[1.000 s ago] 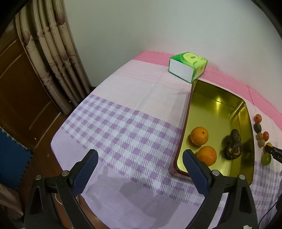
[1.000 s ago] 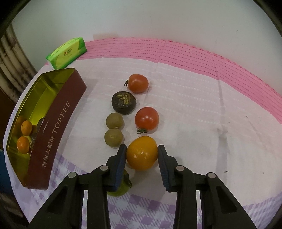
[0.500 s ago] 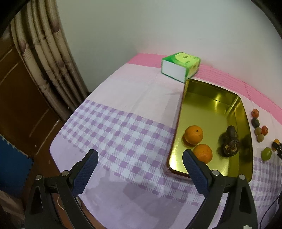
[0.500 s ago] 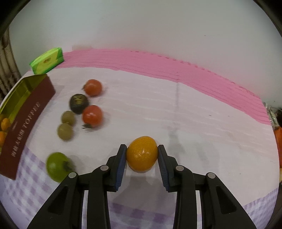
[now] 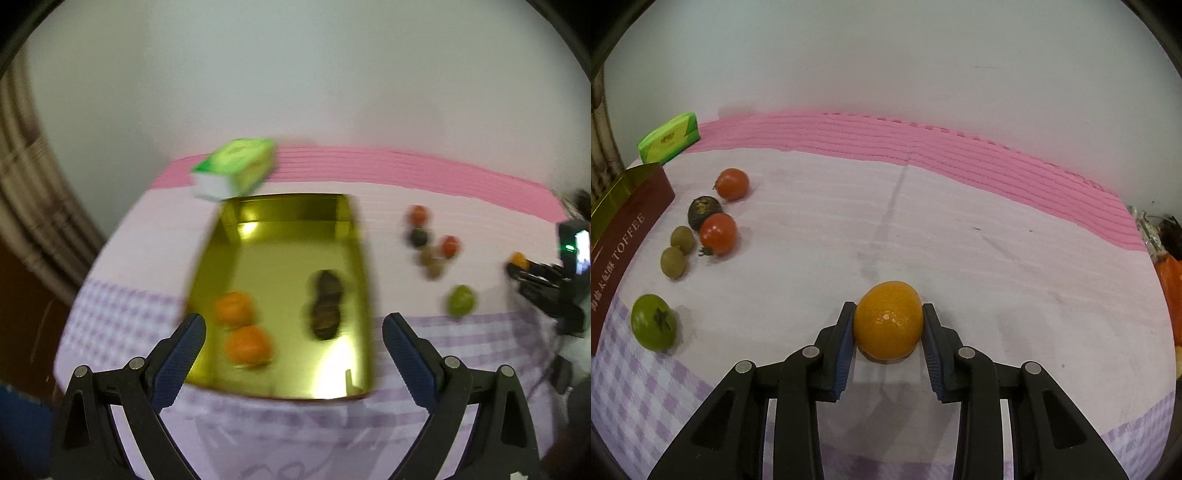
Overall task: Organize fruits
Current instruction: 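Grasp the green tomato with the left gripper while the right gripper lifts the yellow-orange tomato, then carry the green tomato over the tin with the left gripper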
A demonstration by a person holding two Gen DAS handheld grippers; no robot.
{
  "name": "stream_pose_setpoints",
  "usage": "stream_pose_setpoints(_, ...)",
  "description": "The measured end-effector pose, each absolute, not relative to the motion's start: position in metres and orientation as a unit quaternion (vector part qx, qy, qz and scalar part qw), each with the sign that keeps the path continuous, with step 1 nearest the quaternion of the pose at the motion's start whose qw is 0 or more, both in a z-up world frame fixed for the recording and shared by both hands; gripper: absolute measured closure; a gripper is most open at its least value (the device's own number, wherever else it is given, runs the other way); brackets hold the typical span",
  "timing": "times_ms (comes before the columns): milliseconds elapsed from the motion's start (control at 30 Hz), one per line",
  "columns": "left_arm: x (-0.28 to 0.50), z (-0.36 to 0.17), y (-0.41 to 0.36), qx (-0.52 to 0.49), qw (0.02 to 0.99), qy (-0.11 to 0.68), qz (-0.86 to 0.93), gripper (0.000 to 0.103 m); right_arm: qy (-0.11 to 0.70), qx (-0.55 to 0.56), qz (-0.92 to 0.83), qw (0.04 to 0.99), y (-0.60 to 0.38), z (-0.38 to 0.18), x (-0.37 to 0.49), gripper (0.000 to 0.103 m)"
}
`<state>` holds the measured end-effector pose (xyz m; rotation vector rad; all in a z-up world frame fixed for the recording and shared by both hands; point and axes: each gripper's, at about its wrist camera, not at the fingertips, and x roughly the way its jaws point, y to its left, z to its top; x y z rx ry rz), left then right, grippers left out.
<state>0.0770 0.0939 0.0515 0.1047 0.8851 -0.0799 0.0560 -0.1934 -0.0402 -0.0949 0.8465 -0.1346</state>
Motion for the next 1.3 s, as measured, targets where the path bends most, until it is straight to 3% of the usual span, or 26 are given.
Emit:
stream_pose_setpoints(300,0.088,0.022,-0.010,0.091,0.873,0.455,-0.150,0.008,0.402,-0.041,-0.066,0.912,-0.209,-0.041,0.049,0.068)
stream_pose_setpoints(567,0.110,-0.012,-0.047,0.084,0.858,0.479,-0.165,0.009,0.404,-0.024,-0.057,0.913,-0.220,-0.042,0.045,0.068)
stream_pose_setpoints(600,0.114,-0.016,-0.050,0.088,0.855,0.485,-0.161,0.014,0.404,-0.023,-0.056,0.913,-0.220,-0.042,0.045,0.068)
stream_pose_setpoints(633,0.115,-0.018,-0.051,0.089,0.853,0.488,-0.161,0.027,0.404,-0.022,-0.056,0.913,-0.221,-0.042,0.045,0.068)
stream_pose_setpoints(700,0.120,-0.024,-0.055,0.083,0.849,0.497,-0.160,0.037,0.404,-0.019,-0.054,0.913,-0.222,-0.042,0.045,0.068)
stream_pose_setpoints(967,0.132,-0.034,-0.065,0.075,0.842,0.510,-0.160,0.051,0.404,-0.013,-0.050,0.913,-0.226,-0.042,0.044,0.068)
stream_pose_setpoints(1033,0.133,-0.037,-0.064,0.062,0.839,0.515,-0.167,0.068,0.404,-0.013,-0.049,0.913,-0.227,-0.042,0.045,0.068)
stream_pose_setpoints(1300,0.129,-0.040,-0.060,0.046,0.836,0.520,-0.170,0.070,0.404,-0.013,-0.049,0.913,-0.227,-0.042,0.045,0.068)
